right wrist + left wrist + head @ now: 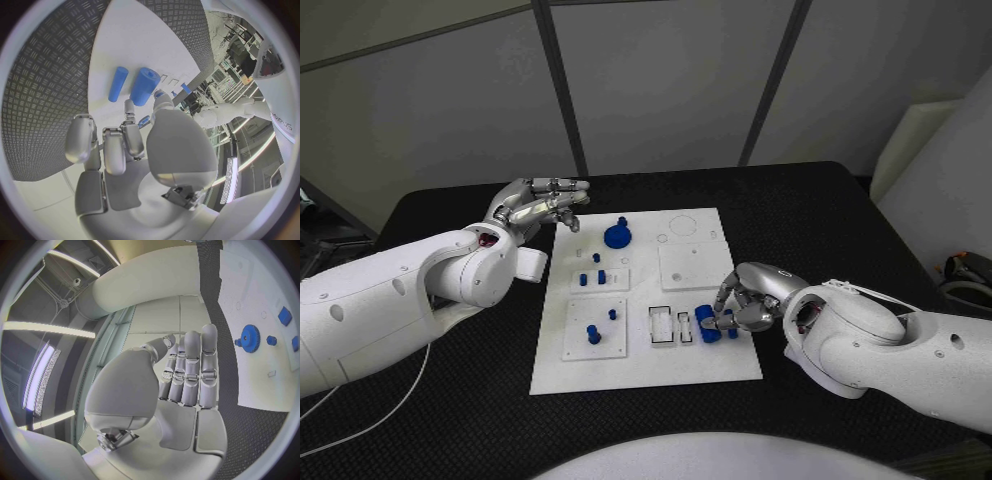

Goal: Assemble the parts on the task board

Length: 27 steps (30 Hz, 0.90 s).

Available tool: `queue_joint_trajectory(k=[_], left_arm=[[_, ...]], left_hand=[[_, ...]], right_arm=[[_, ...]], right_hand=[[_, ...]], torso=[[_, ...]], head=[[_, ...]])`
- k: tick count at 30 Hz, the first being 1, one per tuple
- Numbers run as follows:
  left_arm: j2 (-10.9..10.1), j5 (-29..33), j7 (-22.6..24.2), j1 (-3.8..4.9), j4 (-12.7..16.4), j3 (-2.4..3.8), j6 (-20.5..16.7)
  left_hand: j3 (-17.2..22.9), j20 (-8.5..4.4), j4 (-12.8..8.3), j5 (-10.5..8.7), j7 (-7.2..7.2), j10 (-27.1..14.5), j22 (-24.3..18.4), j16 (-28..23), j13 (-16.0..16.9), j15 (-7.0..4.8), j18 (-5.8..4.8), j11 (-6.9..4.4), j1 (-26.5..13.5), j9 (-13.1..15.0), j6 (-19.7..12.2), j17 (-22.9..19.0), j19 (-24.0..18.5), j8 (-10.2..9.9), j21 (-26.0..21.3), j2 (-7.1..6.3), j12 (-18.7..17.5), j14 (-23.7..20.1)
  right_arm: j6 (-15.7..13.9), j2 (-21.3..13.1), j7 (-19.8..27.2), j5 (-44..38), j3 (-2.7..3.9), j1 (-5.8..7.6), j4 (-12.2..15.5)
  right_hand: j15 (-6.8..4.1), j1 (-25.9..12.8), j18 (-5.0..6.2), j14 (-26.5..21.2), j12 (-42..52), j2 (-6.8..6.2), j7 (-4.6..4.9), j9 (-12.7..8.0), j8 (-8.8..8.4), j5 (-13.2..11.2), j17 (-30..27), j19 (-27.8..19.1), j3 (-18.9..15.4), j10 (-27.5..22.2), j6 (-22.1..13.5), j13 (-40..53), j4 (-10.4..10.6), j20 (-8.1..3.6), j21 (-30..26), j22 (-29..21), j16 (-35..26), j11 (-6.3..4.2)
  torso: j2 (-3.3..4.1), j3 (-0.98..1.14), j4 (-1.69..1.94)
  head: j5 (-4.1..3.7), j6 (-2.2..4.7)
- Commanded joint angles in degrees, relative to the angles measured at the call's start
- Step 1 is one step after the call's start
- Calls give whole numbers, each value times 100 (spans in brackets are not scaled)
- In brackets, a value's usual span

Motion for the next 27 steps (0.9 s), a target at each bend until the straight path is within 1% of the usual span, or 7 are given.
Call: queue_joint_trajectory(k=[1, 8, 18, 20, 24, 25, 27], left_arm=[[-6, 9, 23, 7, 16, 4, 36], [-16, 9, 12, 5, 19, 4, 53], [-34, 9, -2, 2, 22, 4, 75], [-32, 9, -3, 1, 19, 4, 79], [-32, 9, -3, -1, 15, 4, 82], [-35, 9, -2, -3, 14, 4, 82], [-40, 9, -3, -6, 13, 4, 83]], left_hand=[[-32, 3, -7, -15, 43, -39, -9, -10, 7, -2, -58, 10, -10, -6, -14, -6, -26, 25, -3, 32, 14, -37], [-32, 3, -7, -15, 43, -39, -9, -10, 7, -2, -58, 10, -10, -6, -14, -6, -26, 25, -3, 32, 14, -37], [-44, 4, -4, -16, 41, -38, -10, -7, 9, -2, -58, 9, -15, -6, -8, -16, -28, 32, -7, 34, 28, -40], [-44, 4, -4, -16, 41, -38, -10, -7, 9, -2, -58, 9, -15, -6, -8, -16, -28, 32, -7, 34, 28, -40], [-44, 4, -4, -16, 41, -38, -10, -7, 9, -2, -58, 9, -15, -6, -8, -16, -28, 32, -7, 34, 28, -40], [-44, 4, -4, -16, 41, -38, -10, -7, 9, -2, -58, 9, -15, -6, -8, -16, -28, 32, -7, 34, 28, -40], [-44, 4, -4, -16, 41, -38, -10, -7, 9, -2, -58, 9, -15, -6, -8, -16, -28, 32, -7, 34, 28, -40]], right_arm=[[147, 32, -157, -159, 1, -4, -23], [385, 241, -179, -173, 0, -79, -162], [452, 454, -175, -183, 1, -228, -305], [394, 469, -184, -184, 1, -238, -320], [192, 471, -196, -191, 1, -246, -321], [40, 450, -186, -195, 1, -249, -296], [-98, 418, -168, -198, 2, -250, -256]], right_hand=[[23, -59, -66, 443, 18, -20, -20, 9, 28, -14, 674, 26, -31, 37, -26, 7, -2, -9, 20, -2, 16, 10], [22, -85, -63, 438, 3, -2, -23, 23, 46, -12, 653, 18, -49, 26, -32, -3, -1, -10, 12, -12, 7, 9], [12, 4, -63, 439, 12, 97, -41, 76, 123, 55, 661, 12, -35, 35, -23, 43, -14, -17, 9, -9, 9, -6], [5, 43, -63, 442, 30, 156, -51, 100, 159, 129, 676, 14, -20, 51, -10, 81, -18, -22, 11, -4, 15, -15], [-18, 111, -69, 448, 72, 341, -83, 156, 249, 457, 705, 32, 23, 93, 38, 166, -24, -41, 30, 28, 27, -43], [-30, 145, -74, 453, 98, 411, -100, 179, 286, 554, 727, 50, 40, 117, 70, 210, -30, -50, 48, 57, 36, -58], [-42, 183, -79, 458, 120, 451, -117, 203, 323, 627, 754, 65, 44, 139, 100, 250, -35, -61, 63, 81, 48, -74]], torso=[[-3, 1, 2], [-3, 1, 6], [-9, -5, -1], [-9, -6, 1], [-18, -5, 2], [-17, -4, 0], [-20, 1, -5]], head=[[3, -10], [21, -20], [45, -34], [44, -25], [44, -46], [43, -50], [40, -36]])
